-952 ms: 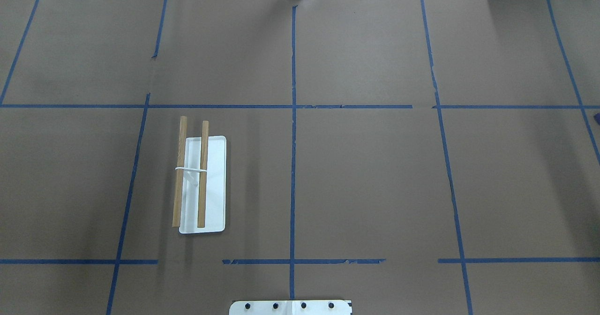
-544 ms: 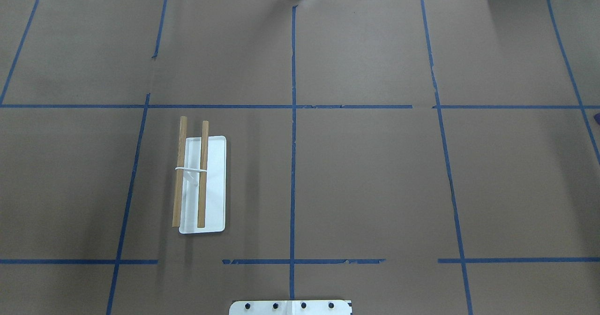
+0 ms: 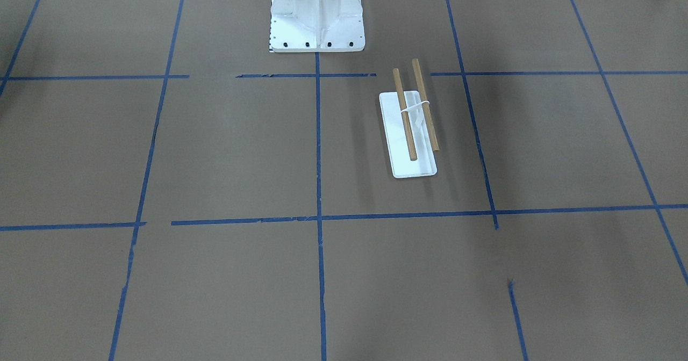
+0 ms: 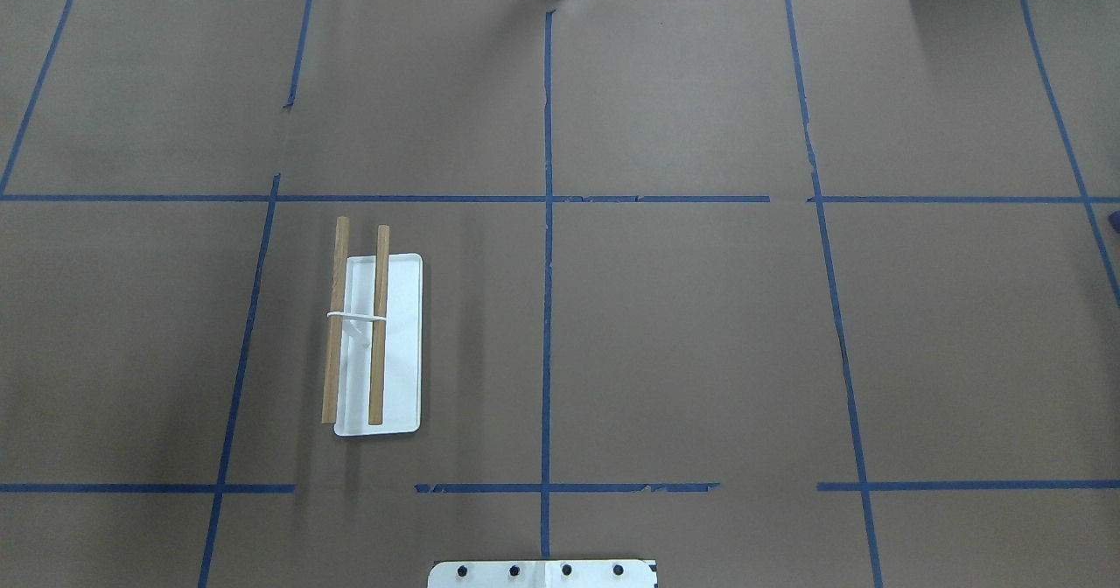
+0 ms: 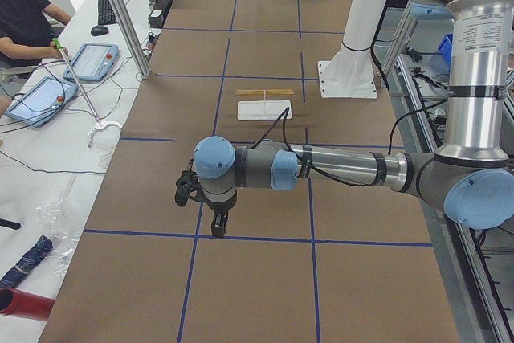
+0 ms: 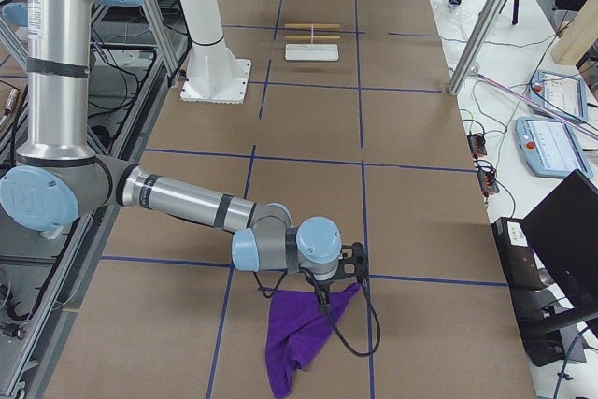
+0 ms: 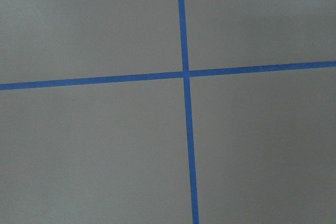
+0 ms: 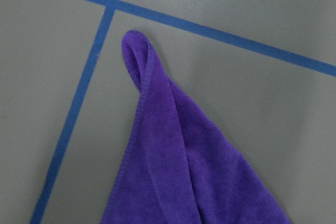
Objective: Hang towel on rack
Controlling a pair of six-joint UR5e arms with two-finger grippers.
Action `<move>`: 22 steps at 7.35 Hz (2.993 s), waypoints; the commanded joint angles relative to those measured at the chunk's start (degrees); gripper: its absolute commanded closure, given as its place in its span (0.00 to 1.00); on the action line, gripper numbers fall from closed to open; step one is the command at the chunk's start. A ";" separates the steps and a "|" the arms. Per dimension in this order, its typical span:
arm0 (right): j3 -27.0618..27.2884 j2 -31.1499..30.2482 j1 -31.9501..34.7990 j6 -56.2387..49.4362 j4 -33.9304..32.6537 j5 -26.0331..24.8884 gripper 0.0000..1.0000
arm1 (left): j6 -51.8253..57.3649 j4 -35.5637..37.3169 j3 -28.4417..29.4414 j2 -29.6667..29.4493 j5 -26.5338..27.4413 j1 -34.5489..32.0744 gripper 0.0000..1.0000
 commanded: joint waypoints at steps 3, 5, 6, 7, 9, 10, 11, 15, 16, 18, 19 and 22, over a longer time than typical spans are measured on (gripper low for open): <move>-7.54 2.62 -3.09 -3.80 1.01 -2.95 0.00 | -0.09 -1.17 0.03 -0.13 -0.41 0.13 0.00; -9.12 2.62 -4.15 -3.80 1.01 -2.86 0.00 | 0.00 -1.17 -0.06 -0.13 -0.49 0.13 0.00; -9.73 2.71 -5.46 -3.80 1.01 -3.04 0.00 | -0.09 -1.26 -0.06 -0.22 -0.49 0.13 0.00; -11.13 3.58 -5.91 -3.80 1.01 -3.04 0.00 | -0.09 -1.17 -0.06 -0.22 -0.49 0.13 0.00; -12.20 3.59 -6.17 -3.97 1.01 -2.95 0.00 | -0.09 -1.17 -0.06 -0.31 -0.49 0.13 0.00; -12.46 3.59 -6.18 -3.98 1.01 -2.95 0.00 | 0.00 -1.26 0.03 -0.31 -0.49 0.13 0.00; -12.38 3.67 -6.18 -3.98 1.01 -2.95 0.20 | 0.00 -1.26 0.03 -0.31 -0.49 0.13 0.00; -10.89 3.94 -5.91 -4.85 1.01 -1.73 1.00 | 0.00 -1.26 -0.06 -0.40 -0.49 0.13 0.00; -9.32 3.85 -5.74 -4.77 1.01 -1.46 1.00 | 0.00 -1.26 -0.06 -0.40 -0.49 0.13 0.00; -5.45 3.85 -3.47 -4.59 0.92 3.95 1.00 | 0.00 -1.26 -0.06 -0.75 -0.49 0.13 0.00; -1.78 3.94 -1.01 -4.07 0.92 6.86 1.00 | 0.00 -1.26 -0.06 -1.18 -0.49 0.04 0.00; 12.11 8.04 -0.02 11.24 0.39 7.25 1.00 | 0.00 -8.08 0.21 -1.45 -0.06 0.13 0.00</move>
